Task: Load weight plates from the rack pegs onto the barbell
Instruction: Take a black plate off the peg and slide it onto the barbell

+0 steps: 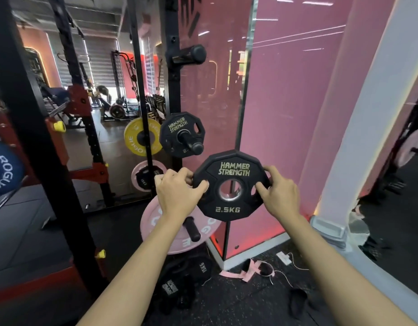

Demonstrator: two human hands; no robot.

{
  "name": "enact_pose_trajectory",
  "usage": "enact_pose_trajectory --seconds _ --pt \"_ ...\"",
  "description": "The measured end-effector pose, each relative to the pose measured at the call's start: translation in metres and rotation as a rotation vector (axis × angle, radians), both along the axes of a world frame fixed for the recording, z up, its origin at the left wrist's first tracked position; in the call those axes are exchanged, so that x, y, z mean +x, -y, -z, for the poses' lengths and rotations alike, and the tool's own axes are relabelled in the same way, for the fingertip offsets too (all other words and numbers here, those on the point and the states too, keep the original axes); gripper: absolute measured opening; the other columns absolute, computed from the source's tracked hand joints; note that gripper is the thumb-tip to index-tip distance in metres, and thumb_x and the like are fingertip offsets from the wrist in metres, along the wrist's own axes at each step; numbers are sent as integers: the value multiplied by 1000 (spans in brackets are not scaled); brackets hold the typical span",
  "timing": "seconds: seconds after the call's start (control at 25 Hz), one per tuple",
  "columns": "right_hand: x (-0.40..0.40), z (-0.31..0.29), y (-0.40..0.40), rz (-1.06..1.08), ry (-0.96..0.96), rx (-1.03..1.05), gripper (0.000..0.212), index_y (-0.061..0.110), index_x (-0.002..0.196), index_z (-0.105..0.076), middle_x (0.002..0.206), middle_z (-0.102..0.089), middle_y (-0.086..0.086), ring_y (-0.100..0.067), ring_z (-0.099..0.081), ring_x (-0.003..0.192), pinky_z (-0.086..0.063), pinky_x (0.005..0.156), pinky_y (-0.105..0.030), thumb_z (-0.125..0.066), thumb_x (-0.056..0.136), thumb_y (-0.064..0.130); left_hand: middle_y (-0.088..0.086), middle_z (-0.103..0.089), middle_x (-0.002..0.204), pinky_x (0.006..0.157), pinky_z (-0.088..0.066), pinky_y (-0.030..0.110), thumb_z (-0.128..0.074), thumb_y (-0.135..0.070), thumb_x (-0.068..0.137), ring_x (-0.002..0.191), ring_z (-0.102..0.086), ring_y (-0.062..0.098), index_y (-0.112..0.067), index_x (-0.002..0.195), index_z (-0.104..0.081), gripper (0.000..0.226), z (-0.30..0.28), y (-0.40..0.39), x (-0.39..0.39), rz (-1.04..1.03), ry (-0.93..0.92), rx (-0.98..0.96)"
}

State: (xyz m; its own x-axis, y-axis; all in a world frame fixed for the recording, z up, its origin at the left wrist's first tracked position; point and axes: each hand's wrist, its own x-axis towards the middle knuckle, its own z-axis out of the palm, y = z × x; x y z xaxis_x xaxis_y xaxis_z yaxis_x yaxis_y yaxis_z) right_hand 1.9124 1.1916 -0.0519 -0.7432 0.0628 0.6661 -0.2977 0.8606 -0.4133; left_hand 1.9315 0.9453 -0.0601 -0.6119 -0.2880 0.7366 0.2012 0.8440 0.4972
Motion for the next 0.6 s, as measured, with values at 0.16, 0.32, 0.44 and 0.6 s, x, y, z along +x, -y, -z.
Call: enact_pose_trajectory --seconds 0.16,0.32,0.44,0.6 --pt "43 -3 -27 -38 -13 35 35 30 115 -56 65 -66 -2 -32 -60 62 -36 53 -30 -62 81 28 -16 -56 63 82 -28 29 -60 -58 68 76 -54 12 -31 72 -61 28 3 -24 42 -11 38 5" --pt "82 3 -49 -52 -19 49 36 30 116 -57 65 -65 -3 -33 -59 61 -42 54 -32 -63 81 29 -22 -45 60 81 -33 34 -68 -50 67 71 -51 11 -36 67 -48 24 3 -45 94 -11 54 -6" --pt "108 5 -45 -114 -18 37 36 29 115 -58 65 -65 -5 -35 -59 62 -40 53 -32 -64 80 29 -20 -52 60 82 -36 37 -63 -53 66 69 -51 9 -28 68 -59 25 6 -42 131 -82 65 -11" --pt "132 4 -5 -247 -45 -9 39 30 115 -61 66 -65 -4 -36 -60 65 -35 55 -31 -68 77 25 -17 -56 64 84 -37 38 -66 -54 67 71 -54 10 -24 73 -65 30 7 -9 178 -206 93 -20"
